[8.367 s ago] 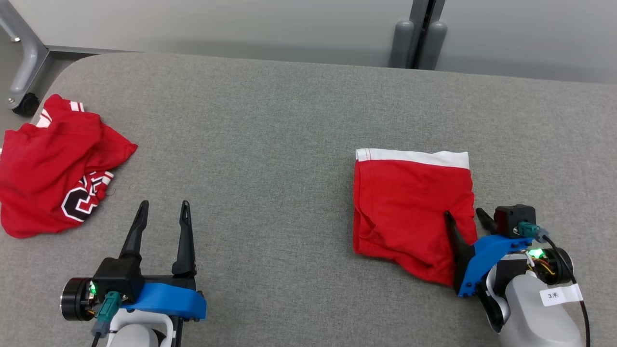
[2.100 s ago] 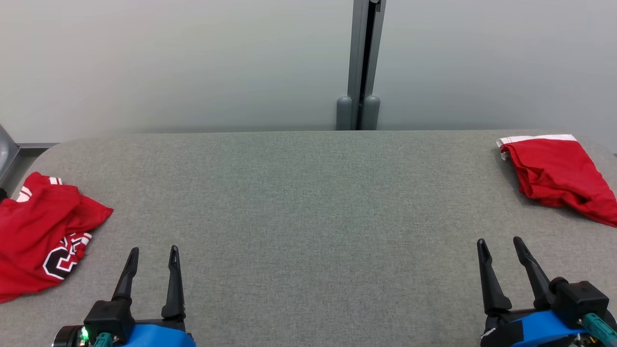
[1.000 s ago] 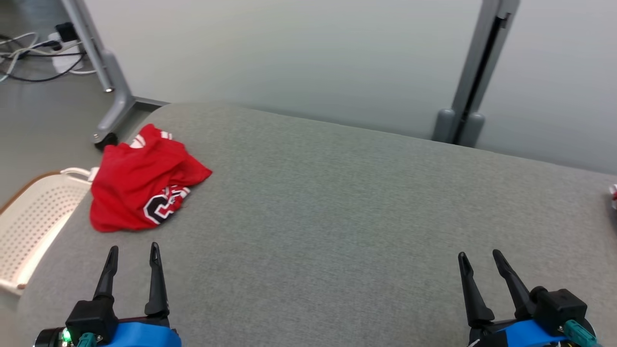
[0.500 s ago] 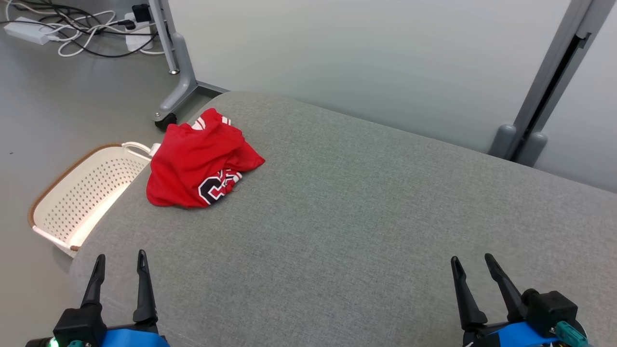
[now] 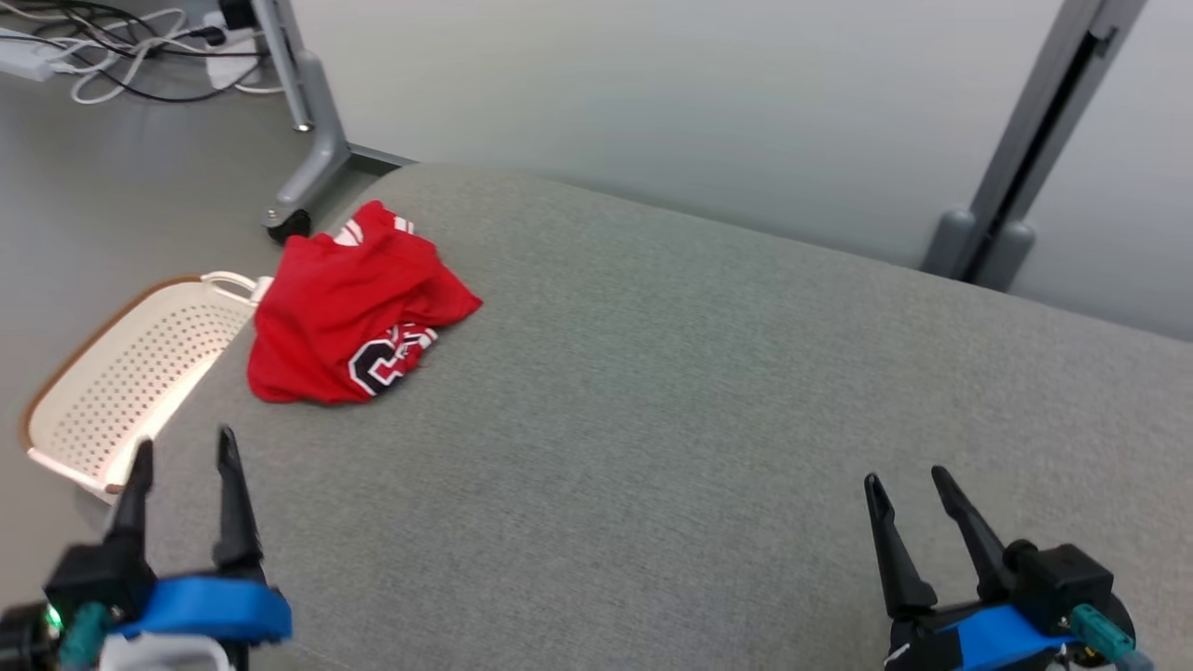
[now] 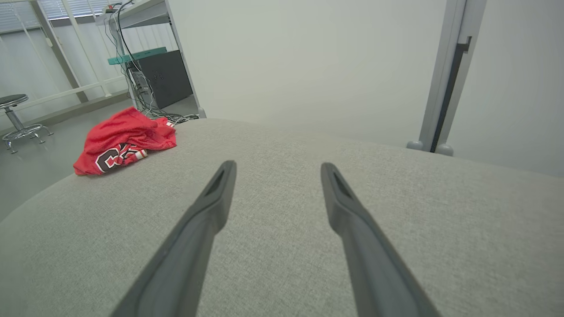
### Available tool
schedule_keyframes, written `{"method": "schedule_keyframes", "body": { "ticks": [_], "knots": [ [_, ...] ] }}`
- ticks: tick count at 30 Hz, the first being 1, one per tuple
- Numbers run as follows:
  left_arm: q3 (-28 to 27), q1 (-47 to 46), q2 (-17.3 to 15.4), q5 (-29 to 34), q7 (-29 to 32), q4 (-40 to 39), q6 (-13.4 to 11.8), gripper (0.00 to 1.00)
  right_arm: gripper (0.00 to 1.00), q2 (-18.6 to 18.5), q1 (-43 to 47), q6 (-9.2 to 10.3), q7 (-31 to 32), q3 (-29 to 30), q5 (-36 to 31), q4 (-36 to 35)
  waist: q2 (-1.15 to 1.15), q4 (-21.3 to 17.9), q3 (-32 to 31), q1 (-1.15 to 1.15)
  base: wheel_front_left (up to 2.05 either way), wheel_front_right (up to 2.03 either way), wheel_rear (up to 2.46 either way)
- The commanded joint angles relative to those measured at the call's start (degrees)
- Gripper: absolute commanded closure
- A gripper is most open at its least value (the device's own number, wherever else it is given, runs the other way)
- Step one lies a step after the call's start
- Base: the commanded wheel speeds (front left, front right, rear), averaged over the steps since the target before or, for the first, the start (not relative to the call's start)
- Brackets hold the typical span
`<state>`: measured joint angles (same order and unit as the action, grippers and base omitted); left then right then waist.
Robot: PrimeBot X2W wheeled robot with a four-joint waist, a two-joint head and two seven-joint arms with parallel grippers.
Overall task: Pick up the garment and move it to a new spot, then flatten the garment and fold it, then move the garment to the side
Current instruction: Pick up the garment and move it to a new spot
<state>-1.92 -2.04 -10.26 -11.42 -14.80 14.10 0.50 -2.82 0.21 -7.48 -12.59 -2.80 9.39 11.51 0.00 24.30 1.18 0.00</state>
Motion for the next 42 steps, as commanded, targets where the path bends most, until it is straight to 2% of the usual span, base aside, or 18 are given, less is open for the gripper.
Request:
{"method": "schedule_keyframes", "body": {
  "ticks": [1, 9, 18, 22, 27, 31, 32, 34, 42],
  "knots": [
    [-0.60, -2.32, -0.46, -0.41, -0.18, 0.39, -0.06, 0.00, 0.00, -0.15, -1.18, -0.03, 0.43, 0.36, -0.72, -0.87, 0.00, -0.71, 0.63, 0.00, 0.00, 0.00, 0.00],
    [-5.86, -16.11, -3.81, -4.03, -0.35, 4.69, -0.41, 0.00, 0.00, -1.05, -4.23, -0.02, 3.79, 0.64, -4.23, -8.72, 0.00, -7.02, 8.54, 0.00, 0.00, 0.00, 0.00],
    [-11.03, -30.22, -10.47, -6.29, -0.44, 13.09, 0.25, 0.00, 0.00, -2.34, -6.80, -0.03, 7.25, 2.83, -6.95, -19.12, 0.00, -13.84, 20.64, 0.00, 0.00, 0.00, 0.00],
    [-11.53, -35.82, -13.51, -6.79, -0.44, 19.46, 1.29, 0.00, 0.00, -2.39, -6.78, -0.03, 8.61, 4.29, -8.09, -23.51, 0.00, -15.35, 24.90, 0.00, 0.00, 0.00, 0.00],
    [-10.19, -41.43, -15.82, -7.40, 2.50, 30.04, 3.48, 0.00, 0.00, -2.41, -6.70, -0.03, 9.96, 5.44, -9.02, -27.52, 0.00, -16.20, 28.12, 0.00, 0.00, 0.00, 0.00],
    [-8.91, -44.56, -16.38, -8.58, 5.39, 38.35, 5.26, 0.00, 0.00, -2.74, -6.99, -0.03, 10.81, 5.90, -9.07, -28.93, 0.00, -16.41, 29.02, 0.00, 0.00, 0.00, 0.00],
    [-8.91, -44.56, -16.38, -8.58, 5.39, 38.35, 5.26, 0.00, 0.00, -2.74, -6.99, -0.03, 10.81, 5.90, -9.07, -28.93, 0.00, -16.41, 29.02, 0.00, 0.00, 0.00, 0.00],
    [-7.67, -45.88, -16.33, -10.04, 9.12, 44.29, 6.43, 0.00, 0.00, -3.04, -7.14, -0.03, 11.27, 6.07, -9.08, -29.44, 0.00, -16.40, 29.29, 0.00, 0.00, 0.00, 0.00],
    [-4.33, -46.74, -14.47, -15.92, 17.24, 52.02, 7.10, 0.00, 0.00, -3.58, -7.06, -0.03, 12.48, 6.21, -9.39, -30.65, 0.00, -16.24, 29.35, 0.00, 0.00, 0.00, 0.00]
  ]
}}
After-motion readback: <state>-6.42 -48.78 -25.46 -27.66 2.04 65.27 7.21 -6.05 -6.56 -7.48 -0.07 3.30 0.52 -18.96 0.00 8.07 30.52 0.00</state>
